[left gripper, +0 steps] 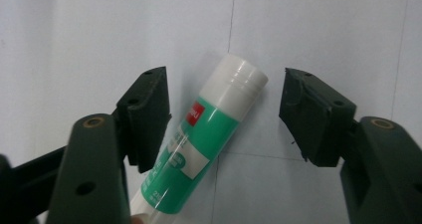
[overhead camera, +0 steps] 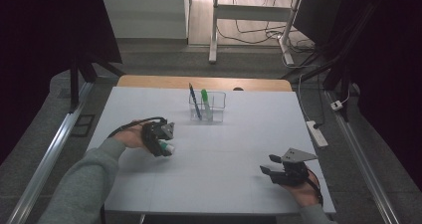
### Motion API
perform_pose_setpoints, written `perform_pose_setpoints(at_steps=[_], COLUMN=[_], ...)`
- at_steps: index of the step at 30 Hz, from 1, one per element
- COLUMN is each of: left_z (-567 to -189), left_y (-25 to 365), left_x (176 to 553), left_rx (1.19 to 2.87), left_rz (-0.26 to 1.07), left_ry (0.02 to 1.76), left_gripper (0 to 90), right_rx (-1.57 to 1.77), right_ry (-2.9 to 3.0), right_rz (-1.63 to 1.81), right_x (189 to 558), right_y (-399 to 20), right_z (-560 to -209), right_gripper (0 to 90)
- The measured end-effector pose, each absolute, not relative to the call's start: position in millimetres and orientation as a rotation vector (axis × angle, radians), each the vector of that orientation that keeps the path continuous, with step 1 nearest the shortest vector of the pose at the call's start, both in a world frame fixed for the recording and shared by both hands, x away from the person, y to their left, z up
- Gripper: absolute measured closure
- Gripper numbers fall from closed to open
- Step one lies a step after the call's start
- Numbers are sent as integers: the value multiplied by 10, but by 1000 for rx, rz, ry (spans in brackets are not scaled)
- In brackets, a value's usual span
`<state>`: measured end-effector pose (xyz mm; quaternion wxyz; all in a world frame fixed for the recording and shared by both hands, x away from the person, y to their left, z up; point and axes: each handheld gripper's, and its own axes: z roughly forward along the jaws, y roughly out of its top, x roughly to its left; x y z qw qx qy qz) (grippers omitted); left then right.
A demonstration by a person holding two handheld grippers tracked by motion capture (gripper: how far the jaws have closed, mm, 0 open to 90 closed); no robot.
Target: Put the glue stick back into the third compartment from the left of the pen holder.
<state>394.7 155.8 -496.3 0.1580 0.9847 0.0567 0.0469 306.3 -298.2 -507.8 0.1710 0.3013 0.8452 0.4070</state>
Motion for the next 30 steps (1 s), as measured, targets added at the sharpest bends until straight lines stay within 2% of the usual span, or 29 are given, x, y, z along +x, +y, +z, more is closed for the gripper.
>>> perform_pose_setpoints(at_steps=[10,22,30], left_z=[-5011,-5065,-5068], left_y=[1517,1469,1474], left_x=[3938,3905,3881], left_rx=[2840,2868,2864], left_rz=[137,233,260], left_ry=[67,-59,-87], left_gripper=[477,606,639], right_rx=[856,863,868], right_ry=[2400,2401,2392], right_rz=[1156,1156,1161], right_x=[3067,3072,3076], right_y=[-2980,-2993,-3000], right_z=[-5083,-5083,-5084], right_gripper=[415,409,404])
